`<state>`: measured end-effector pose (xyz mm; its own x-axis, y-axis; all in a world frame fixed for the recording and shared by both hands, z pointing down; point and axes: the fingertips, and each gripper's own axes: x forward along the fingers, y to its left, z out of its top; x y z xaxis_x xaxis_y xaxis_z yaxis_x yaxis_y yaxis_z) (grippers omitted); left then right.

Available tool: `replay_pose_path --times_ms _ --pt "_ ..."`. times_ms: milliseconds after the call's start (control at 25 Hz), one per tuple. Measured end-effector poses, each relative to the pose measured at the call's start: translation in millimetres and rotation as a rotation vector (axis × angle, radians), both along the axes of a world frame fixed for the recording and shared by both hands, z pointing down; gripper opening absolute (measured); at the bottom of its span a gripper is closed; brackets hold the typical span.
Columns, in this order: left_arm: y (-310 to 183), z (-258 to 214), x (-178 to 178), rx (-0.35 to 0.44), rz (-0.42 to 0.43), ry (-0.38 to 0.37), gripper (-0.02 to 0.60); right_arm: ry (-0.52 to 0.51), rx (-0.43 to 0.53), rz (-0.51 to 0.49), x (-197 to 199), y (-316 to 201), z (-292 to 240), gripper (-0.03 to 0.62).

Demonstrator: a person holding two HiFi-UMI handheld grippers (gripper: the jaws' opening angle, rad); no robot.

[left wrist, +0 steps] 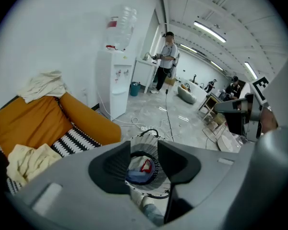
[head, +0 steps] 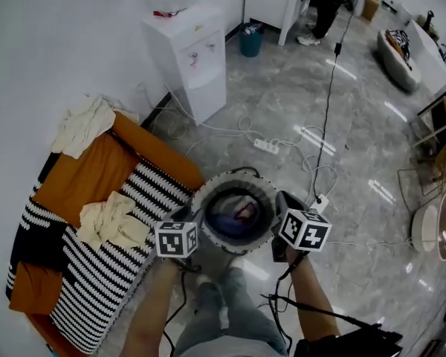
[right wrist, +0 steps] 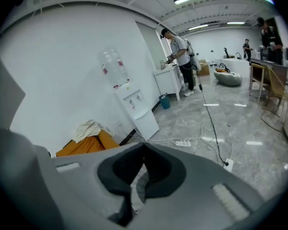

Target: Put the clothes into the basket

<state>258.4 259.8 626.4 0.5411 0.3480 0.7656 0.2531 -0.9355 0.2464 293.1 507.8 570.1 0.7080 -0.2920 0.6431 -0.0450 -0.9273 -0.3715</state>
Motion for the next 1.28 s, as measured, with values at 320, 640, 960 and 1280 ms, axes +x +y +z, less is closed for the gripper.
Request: replay_pose_path --times_ms 320,640,960,1280 --pt "-94.0 -50.0 -37.4 0.013 -0.249 0.095 0.187 0.078 0.015 -0.247 25.3 -102.8 -46.5 0.003" --pt "-204.3 -67.6 -124.4 0.039 -0.591 0.121 0.187 0.121 0.035 -0.500 19.2 -215.3 -73.9 0.003" --pt "-274.4 -74.1 -211.5 0.072 -0.847 0.133 0.187 0.106 0.063 -0.676 1.6 -316.4 -68.7 0.003" --pt "-361.4 -46.3 -259.5 0.043 -1.001 0.113 0.187 0.091 0.004 -0.763 -13.7 -397.7 -61.8 0.003"
